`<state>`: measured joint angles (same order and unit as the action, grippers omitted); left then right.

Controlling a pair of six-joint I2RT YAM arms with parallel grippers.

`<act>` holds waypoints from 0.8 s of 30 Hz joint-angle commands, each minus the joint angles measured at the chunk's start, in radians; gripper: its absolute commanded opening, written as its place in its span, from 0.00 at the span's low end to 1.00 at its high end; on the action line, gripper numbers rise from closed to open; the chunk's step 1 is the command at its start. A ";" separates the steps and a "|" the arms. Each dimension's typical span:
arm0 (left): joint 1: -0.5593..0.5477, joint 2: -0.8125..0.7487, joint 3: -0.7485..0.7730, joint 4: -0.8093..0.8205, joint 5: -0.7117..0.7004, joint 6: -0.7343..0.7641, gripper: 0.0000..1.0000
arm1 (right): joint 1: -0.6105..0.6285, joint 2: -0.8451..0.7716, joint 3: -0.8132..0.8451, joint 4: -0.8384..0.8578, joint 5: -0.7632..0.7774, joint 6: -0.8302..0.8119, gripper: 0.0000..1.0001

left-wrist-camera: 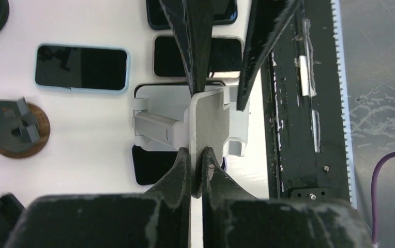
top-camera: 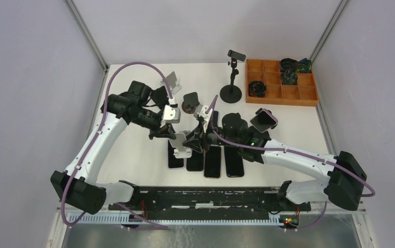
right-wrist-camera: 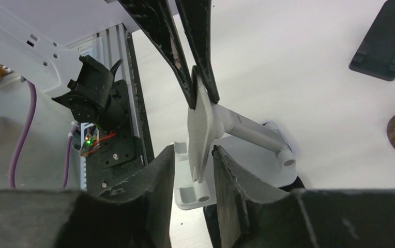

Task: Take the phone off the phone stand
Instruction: Place the phone stand at the center of the board.

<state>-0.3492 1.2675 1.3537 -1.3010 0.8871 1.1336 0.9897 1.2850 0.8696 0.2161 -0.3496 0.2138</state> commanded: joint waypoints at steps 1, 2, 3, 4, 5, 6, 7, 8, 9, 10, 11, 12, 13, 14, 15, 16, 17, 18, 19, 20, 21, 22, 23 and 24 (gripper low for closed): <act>-0.003 0.024 -0.005 0.102 -0.107 -0.117 0.02 | -0.012 -0.024 0.030 0.026 0.081 0.002 0.48; 0.000 0.035 -0.006 0.126 -0.141 -0.141 0.02 | -0.020 -0.032 0.026 0.012 0.100 0.006 0.54; 0.003 0.049 -0.001 0.143 -0.170 -0.162 0.02 | -0.031 -0.042 0.021 -0.002 0.115 0.012 0.58; 0.011 0.073 0.004 0.149 -0.191 -0.168 0.02 | -0.046 -0.051 0.015 -0.014 0.132 0.022 0.64; 0.020 0.092 0.011 0.154 -0.209 -0.168 0.02 | -0.064 -0.064 0.011 -0.029 0.147 0.028 0.70; 0.030 0.112 0.016 0.166 -0.232 -0.175 0.02 | -0.077 -0.077 0.010 -0.042 0.159 0.036 0.73; 0.049 0.130 0.022 0.180 -0.252 -0.178 0.02 | -0.094 -0.093 0.007 -0.059 0.176 0.042 0.77; 0.060 0.148 0.026 0.196 -0.266 -0.175 0.02 | -0.106 -0.113 0.005 -0.074 0.191 0.044 0.82; 0.078 0.169 0.028 0.209 -0.280 -0.165 0.02 | -0.119 -0.132 0.006 -0.092 0.205 0.044 0.87; 0.094 0.188 0.030 0.225 -0.298 -0.157 0.02 | -0.130 -0.159 0.009 -0.113 0.217 0.046 0.91; 0.111 0.208 0.033 0.241 -0.314 -0.147 0.02 | -0.143 -0.181 0.011 -0.134 0.220 0.047 0.94; 0.128 0.231 0.035 0.255 -0.330 -0.135 0.02 | -0.153 -0.206 0.016 -0.155 0.228 0.048 0.97; 0.150 0.252 0.040 0.269 -0.343 -0.128 0.02 | -0.164 -0.226 0.025 -0.188 0.240 0.050 0.98; 0.164 0.276 0.048 0.279 -0.355 -0.122 0.02 | -0.176 -0.246 0.040 -0.213 0.249 0.053 0.98; 0.177 0.301 0.063 0.286 -0.366 -0.112 0.02 | -0.192 -0.265 0.054 -0.269 0.251 0.055 0.98; 0.187 0.324 0.074 0.296 -0.379 -0.105 0.02 | -0.201 -0.281 0.065 -0.302 0.260 0.054 0.98; 0.197 0.345 0.083 0.306 -0.388 -0.104 0.02 | -0.208 -0.302 0.081 -0.347 0.285 0.052 0.98; 0.206 0.370 0.093 0.314 -0.395 -0.103 0.02 | -0.217 -0.319 0.099 -0.413 0.318 0.051 0.98; 0.212 0.386 0.103 0.323 -0.398 -0.104 0.02 | -0.221 -0.336 0.118 -0.461 0.355 0.052 0.98; 0.218 0.401 0.108 0.330 -0.401 -0.102 0.02 | -0.226 -0.349 0.133 -0.517 0.395 0.059 0.98; 0.223 0.413 0.111 0.342 -0.406 -0.103 0.02 | -0.229 -0.372 0.141 -0.556 0.436 0.065 0.98; 0.228 0.425 0.113 0.350 -0.408 -0.103 0.02 | -0.233 -0.396 0.148 -0.601 0.477 0.074 0.98; 0.233 0.435 0.114 0.359 -0.410 -0.105 0.02 | -0.238 -0.418 0.157 -0.648 0.517 0.081 0.98; 0.239 0.444 0.114 0.368 -0.409 -0.109 0.02 | -0.242 -0.439 0.164 -0.696 0.552 0.089 0.98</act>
<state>-0.1253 1.6939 1.4166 -0.9977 0.4885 1.0164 0.7624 0.9234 0.9745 -0.2428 0.0093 0.2665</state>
